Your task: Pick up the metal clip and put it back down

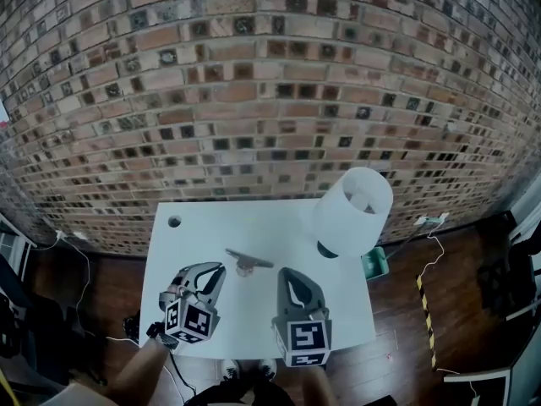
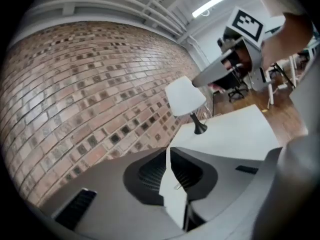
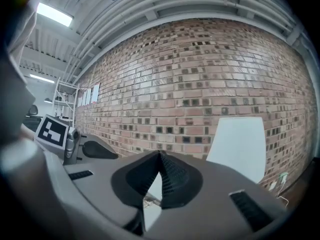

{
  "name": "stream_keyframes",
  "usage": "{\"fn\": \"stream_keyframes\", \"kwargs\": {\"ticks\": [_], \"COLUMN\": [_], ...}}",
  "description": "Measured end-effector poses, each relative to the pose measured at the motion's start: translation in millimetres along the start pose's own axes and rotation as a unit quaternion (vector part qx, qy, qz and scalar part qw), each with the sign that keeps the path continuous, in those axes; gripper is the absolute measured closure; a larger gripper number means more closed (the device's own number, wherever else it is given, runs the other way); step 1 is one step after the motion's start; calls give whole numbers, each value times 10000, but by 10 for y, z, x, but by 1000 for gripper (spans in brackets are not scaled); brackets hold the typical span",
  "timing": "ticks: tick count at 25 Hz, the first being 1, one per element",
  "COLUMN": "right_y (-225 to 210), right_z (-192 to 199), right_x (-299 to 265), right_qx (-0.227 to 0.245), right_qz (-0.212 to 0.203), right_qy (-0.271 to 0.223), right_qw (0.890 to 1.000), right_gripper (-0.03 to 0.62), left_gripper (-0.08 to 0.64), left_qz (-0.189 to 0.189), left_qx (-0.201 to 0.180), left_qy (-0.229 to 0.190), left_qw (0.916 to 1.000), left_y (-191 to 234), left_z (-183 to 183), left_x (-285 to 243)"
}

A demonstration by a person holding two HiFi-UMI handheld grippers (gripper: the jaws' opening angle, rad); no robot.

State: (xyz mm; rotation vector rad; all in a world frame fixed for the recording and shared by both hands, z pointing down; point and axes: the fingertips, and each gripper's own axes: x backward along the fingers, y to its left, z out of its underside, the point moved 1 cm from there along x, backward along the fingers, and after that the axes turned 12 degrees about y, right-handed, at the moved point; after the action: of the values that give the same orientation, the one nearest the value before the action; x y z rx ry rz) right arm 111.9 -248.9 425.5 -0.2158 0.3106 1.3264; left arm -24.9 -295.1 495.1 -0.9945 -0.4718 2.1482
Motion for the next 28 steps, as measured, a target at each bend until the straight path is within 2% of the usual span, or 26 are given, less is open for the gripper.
{"fn": "stream_keyframes", "kwargs": {"ticks": [3, 5, 7, 14, 20, 23, 28], "right_y": [-76, -120, -155, -266, -346, -383, -394], "right_z": [77, 139, 214, 465, 714, 836, 1020], "right_x": [-118, -200, -270, -445, -500, -503, -530], "right_qx": [-28, -31, -20, -178, -228, -323, -443], "right_qz": [33, 51, 67, 156, 265, 268, 241], "right_qy": [31, 70, 129, 277, 452, 560, 693], "right_qw": [10000, 10000, 9999, 9993, 9984, 9975, 9963], "right_gripper": [607, 607, 607, 607, 607, 607, 607], "left_gripper": [494, 488, 470, 449, 448, 448, 448], "left_qz": [0, -101, -147, -79, 279, 443, 217], "left_qx": [-1052, -1789, -2237, -2782, -3467, -3382, -3316], "left_qy": [325, 511, 666, 984, 1244, 1283, 1256], "left_qw": [9939, 9825, 9723, 9555, 9293, 9312, 9348], "left_y": [-181, -288, -395, -642, -973, -1069, -1080], "left_z": [112, 168, 229, 553, 971, 942, 904], "left_x": [-279, -435, -572, -1057, -1471, -1524, -1687]}}
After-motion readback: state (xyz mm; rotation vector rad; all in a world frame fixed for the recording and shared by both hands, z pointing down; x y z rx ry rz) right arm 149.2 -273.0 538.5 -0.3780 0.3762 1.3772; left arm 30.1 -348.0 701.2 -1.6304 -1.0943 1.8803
